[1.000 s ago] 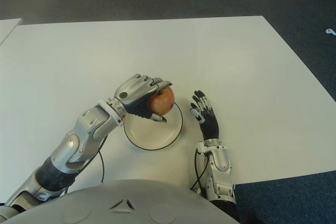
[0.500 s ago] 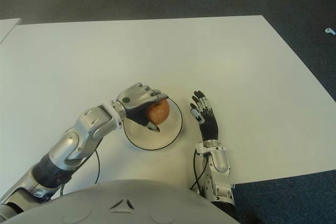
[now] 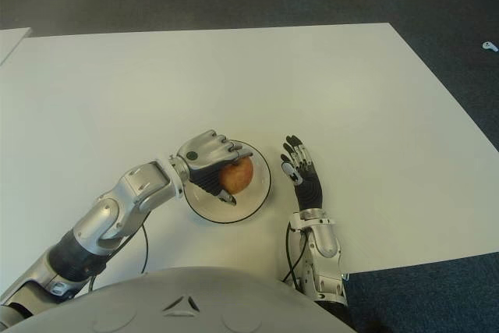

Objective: Put the apples into the plate.

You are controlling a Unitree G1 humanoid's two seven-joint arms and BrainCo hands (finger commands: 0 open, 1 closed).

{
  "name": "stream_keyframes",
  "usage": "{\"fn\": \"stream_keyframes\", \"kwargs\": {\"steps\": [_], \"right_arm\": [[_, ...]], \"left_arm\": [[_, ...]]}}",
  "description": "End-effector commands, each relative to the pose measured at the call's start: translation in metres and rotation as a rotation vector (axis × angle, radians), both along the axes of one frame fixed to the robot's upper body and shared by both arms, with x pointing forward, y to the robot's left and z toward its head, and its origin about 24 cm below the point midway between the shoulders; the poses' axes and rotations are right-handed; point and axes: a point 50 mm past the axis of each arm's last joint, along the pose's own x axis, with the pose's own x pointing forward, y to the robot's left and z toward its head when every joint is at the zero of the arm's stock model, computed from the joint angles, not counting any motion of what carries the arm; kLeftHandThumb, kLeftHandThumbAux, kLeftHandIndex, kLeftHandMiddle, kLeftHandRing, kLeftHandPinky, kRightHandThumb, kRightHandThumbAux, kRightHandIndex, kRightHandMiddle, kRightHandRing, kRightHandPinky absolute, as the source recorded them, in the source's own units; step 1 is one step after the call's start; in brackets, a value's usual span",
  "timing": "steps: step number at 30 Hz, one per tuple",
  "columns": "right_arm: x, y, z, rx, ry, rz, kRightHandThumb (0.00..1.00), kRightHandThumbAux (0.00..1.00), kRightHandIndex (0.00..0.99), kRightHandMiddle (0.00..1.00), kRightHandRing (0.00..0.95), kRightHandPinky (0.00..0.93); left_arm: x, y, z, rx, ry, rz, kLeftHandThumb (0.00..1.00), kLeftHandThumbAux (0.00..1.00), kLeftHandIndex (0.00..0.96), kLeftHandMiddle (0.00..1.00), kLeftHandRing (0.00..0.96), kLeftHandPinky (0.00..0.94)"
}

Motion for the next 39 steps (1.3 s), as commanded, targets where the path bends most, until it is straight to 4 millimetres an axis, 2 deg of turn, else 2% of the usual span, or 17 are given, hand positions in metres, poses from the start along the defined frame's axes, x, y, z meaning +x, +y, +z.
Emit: {"fn": "stream_keyframes", "kwargs": {"steps": [1,20,39], "right_arm": [[-0.009,0.002,-0.013,-0.014,0.089,-0.002,0.134,0.501,0.000,0.000,0.000,0.000],[-0.008,0.000,-0.012,-0.033,0.093,-0.012,0.137,0.526,0.000,0.000,0.000,0.000],[-0.007,-0.002,-0.014,-0.036,0.105,0.008,0.125,0.550,0.000,0.000,0.000,0.000]], "left_arm": [[-0.001,0.005,-0.008,0.033,0.030,0.004,0.725,0.687,0.440,0.810,0.848,0.803],[-0.004,0.013,-0.025,0.069,0.081,0.019,0.728,0.687,0.437,0.817,0.862,0.853],[-0.002,0.016,-0.029,0.080,0.038,0.003,0.726,0.686,0.438,0.804,0.855,0.873]]}}
